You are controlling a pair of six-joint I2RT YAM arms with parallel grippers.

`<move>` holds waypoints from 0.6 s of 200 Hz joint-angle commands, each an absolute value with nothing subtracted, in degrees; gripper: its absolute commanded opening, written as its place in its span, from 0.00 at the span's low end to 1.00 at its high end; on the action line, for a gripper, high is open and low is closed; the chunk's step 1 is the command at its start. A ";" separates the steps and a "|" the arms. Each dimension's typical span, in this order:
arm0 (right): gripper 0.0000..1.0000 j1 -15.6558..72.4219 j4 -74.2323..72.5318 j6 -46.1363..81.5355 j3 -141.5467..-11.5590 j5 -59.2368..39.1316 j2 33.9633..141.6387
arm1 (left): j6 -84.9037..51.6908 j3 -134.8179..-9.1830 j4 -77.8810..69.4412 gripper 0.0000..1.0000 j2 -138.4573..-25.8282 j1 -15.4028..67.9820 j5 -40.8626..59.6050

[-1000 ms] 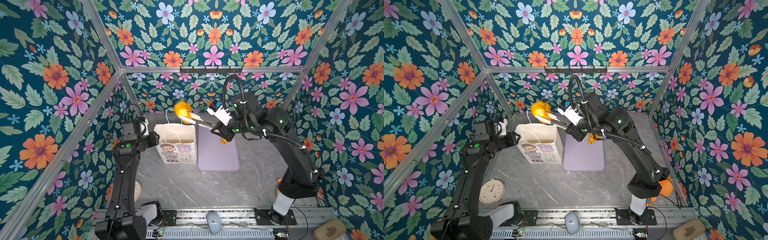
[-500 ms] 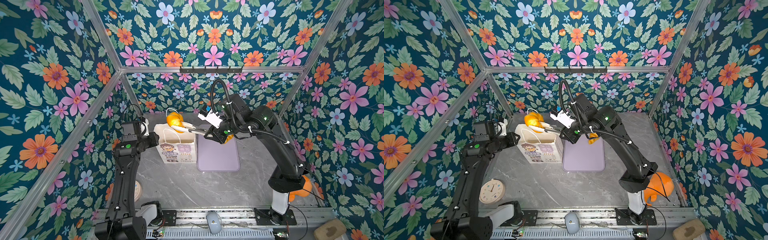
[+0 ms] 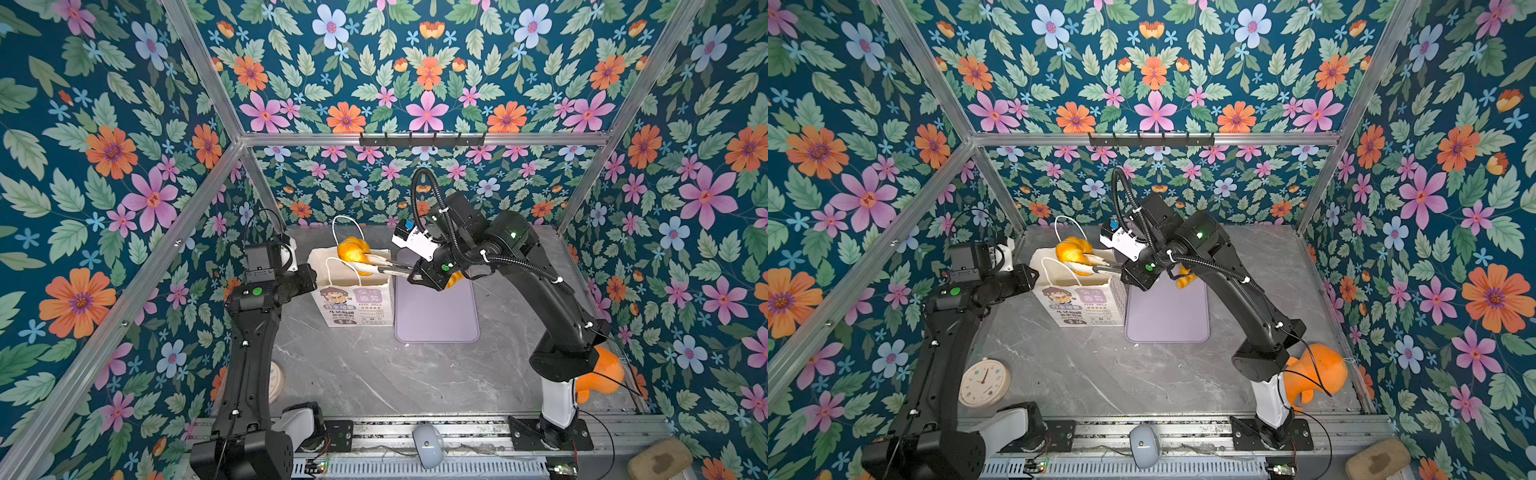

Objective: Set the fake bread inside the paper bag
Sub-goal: 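Lower the pumpkin-shaped bun with the tongs into the bag opening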

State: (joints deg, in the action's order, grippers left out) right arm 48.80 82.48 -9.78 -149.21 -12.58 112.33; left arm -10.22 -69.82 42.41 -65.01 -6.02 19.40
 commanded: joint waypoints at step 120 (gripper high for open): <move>0.21 48.95 83.93 -12.08 -150.73 -14.68 116.35 | -10.31 -70.19 41.62 0.27 -64.25 -6.01 22.32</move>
